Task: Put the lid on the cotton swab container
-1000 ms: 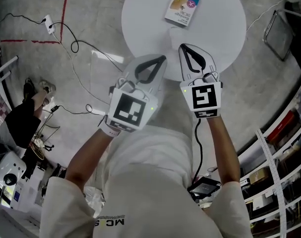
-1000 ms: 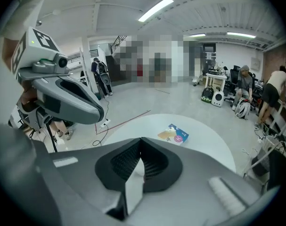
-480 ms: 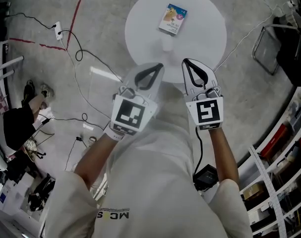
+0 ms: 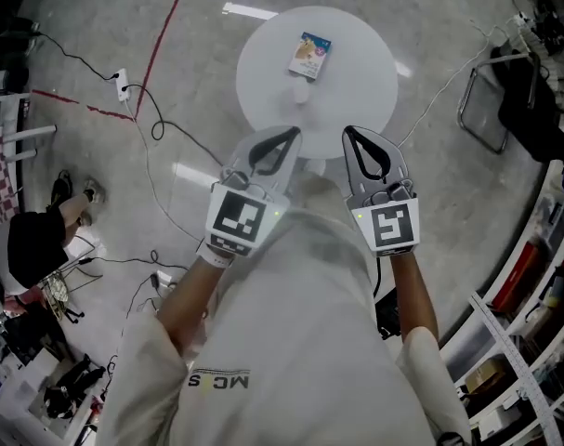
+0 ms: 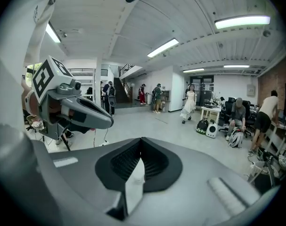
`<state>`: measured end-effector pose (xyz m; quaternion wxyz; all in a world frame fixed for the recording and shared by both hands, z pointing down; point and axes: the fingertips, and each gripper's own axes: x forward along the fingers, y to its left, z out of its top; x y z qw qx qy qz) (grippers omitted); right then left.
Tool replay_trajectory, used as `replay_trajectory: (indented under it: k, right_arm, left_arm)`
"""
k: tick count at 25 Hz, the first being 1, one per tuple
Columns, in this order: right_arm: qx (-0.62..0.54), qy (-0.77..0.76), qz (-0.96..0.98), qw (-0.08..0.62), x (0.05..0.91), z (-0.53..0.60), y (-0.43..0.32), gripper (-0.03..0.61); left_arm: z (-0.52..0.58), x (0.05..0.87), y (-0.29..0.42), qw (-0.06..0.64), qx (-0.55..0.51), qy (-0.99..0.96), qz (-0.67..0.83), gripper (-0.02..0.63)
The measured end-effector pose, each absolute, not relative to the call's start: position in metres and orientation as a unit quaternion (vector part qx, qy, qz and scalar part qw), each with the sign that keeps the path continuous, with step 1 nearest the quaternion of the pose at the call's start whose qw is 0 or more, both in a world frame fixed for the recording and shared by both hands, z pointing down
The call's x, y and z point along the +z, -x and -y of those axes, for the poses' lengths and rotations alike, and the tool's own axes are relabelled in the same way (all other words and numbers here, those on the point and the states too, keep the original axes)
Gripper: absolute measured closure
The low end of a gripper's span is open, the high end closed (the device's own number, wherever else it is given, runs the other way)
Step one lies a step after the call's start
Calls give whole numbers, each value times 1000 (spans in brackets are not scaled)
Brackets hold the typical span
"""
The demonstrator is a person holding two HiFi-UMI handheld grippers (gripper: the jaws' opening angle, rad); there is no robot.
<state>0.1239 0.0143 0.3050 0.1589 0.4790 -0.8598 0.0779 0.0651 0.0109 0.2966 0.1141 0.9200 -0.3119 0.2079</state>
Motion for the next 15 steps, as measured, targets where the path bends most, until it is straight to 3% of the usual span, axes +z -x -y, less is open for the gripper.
replay_trajectory:
  k: [9,15]
  right_arm:
    - [50,-493,859,129,249,-61,-141,586]
    - [24,-475,868,144,242,-72,-142,586]
  left_arm:
    - [-44,243,-77,71,182,-929,313,614]
    - [-53,230,-78,52,175,-930,318,614]
